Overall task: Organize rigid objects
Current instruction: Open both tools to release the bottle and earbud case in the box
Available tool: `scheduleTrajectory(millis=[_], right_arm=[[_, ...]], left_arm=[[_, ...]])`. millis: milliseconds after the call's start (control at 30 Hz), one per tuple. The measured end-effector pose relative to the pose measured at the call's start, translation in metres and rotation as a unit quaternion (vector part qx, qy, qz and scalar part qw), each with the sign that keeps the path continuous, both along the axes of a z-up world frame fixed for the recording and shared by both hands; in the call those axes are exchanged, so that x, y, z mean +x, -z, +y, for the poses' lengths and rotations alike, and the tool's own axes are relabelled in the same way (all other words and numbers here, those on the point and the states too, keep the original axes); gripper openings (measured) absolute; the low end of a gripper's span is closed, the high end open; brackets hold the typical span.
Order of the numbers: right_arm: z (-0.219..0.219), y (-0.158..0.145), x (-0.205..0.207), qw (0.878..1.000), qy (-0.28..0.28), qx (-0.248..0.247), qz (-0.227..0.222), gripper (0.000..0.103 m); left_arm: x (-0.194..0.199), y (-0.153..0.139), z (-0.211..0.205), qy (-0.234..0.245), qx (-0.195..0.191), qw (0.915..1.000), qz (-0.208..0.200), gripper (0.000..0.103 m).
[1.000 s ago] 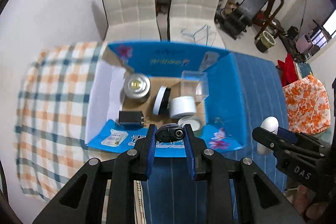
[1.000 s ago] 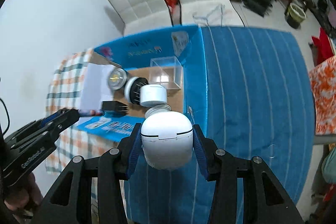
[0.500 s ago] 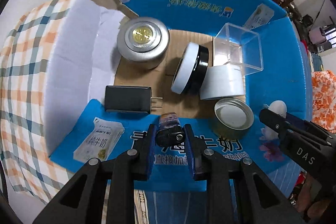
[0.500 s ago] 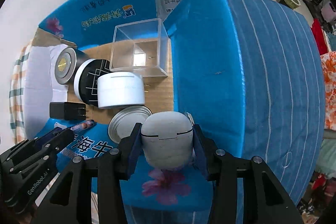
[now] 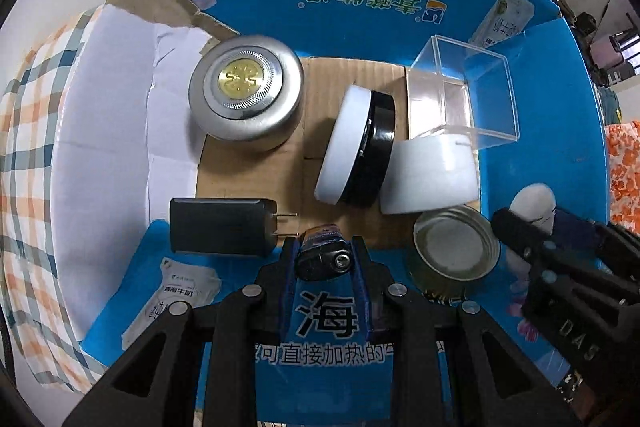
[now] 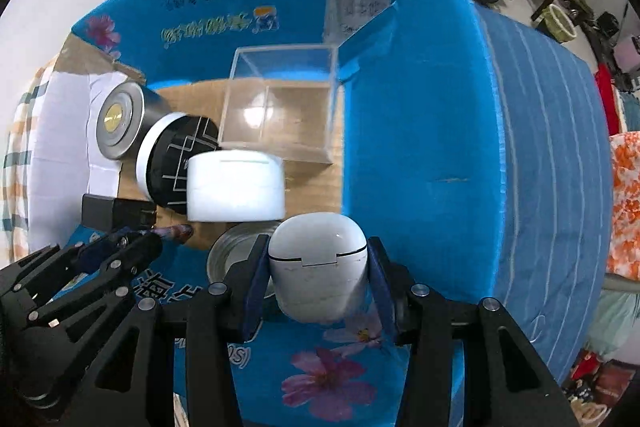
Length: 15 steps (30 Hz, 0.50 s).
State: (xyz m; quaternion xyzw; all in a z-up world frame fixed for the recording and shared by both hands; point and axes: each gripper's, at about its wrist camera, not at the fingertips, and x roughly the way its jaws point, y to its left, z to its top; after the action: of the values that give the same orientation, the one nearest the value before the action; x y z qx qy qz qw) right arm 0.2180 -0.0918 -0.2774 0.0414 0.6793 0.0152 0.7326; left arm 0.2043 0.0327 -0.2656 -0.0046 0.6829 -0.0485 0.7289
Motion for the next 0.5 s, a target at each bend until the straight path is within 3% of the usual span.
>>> scheduleTrajectory(millis=[167,367,400,433,500], right_arm=[[0.005,0.007,0.001,1.000,0.009,0.009,0.010,0.050],[0.009,0.009,-0.002,1.000,0.008,0.002,0.015,0.051],[0.010,0.008,-0.004,1.000,0.008,-0.001,0.014,0.052],[0.012,0.007,-0.006,1.000,0.005,-0.006,0.010,0.057],[0.011,-0.001,-0.009,1.000,0.008,-0.025,-0.003,0.070]], left_arm=[[0.006,-0.009,0.004,0.000,0.009,0.9999,-0.008,0.023],[0.004,-0.020,0.010,0.002,0.020,0.9997,-0.010,0.036],[0.002,-0.022,0.011,0.001,0.023,0.9997,-0.011,0.048],[0.001,-0.024,0.013,-0.001,0.035,0.9993,-0.016,0.072],[-0.003,-0.032,0.017,-0.009,0.047,0.9983,-0.033,0.083]])
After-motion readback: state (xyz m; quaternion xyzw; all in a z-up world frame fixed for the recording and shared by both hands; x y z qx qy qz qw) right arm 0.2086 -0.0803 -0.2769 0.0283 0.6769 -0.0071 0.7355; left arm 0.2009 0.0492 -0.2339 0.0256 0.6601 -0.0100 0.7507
